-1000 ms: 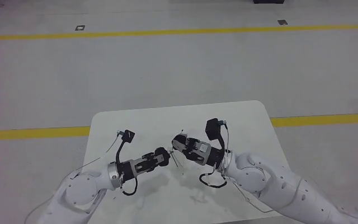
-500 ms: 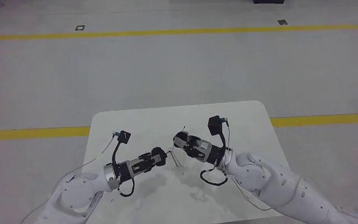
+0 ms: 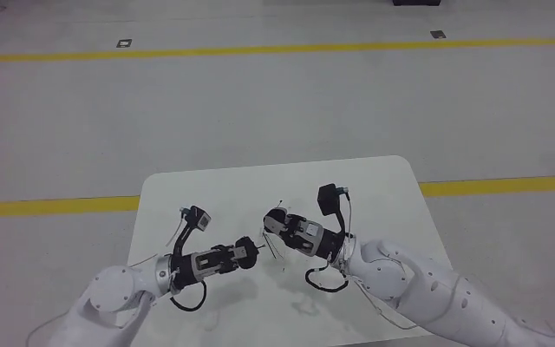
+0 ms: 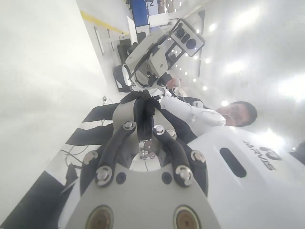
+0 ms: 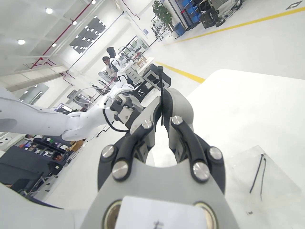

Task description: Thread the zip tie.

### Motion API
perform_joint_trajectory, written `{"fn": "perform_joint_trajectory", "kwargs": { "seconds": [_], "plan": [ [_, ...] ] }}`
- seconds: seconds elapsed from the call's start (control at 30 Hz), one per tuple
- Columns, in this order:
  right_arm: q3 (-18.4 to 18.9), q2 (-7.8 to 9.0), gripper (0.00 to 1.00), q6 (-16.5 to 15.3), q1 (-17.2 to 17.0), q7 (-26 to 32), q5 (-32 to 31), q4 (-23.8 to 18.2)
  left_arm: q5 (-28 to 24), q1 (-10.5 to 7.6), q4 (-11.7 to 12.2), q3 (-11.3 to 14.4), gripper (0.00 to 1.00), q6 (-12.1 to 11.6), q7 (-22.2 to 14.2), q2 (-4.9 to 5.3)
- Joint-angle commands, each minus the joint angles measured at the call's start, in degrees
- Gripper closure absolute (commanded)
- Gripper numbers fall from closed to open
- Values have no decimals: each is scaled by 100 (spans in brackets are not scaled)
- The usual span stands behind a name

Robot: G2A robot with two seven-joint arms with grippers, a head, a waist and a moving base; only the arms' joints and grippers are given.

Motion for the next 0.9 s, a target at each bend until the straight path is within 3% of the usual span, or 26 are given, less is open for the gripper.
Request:
{"fn": "perform_joint_trajectory", "kwargs": {
  "seconds": [0.0, 0.03, 0.07, 0.53, 0.73, 0.87],
  "plan": [
    [-33, 10, 100, 0, 10, -71, 35, -11, -349, -18, 63, 2, 100, 158, 11, -6],
    [-58, 16, 100, 0, 19, -105, 61, -44, -434, -31, 102, 2, 100, 335, -22, 0],
    [-61, 18, 100, 0, 23, -116, 59, -47, -407, -42, 103, -3, 100, 366, -42, 4],
    [-39, 11, 100, 0, -2, -162, 116, -42, -407, -42, 103, -3, 100, 366, -42, 4],
    [334, -63, 100, 0, -216, -684, 811, 44, -407, -42, 103, -3, 100, 366, -42, 4],
    [577, -121, 100, 0, -327, -1074, 890, 137, -407, -42, 103, -3, 100, 366, -42, 4]
  ]
}}
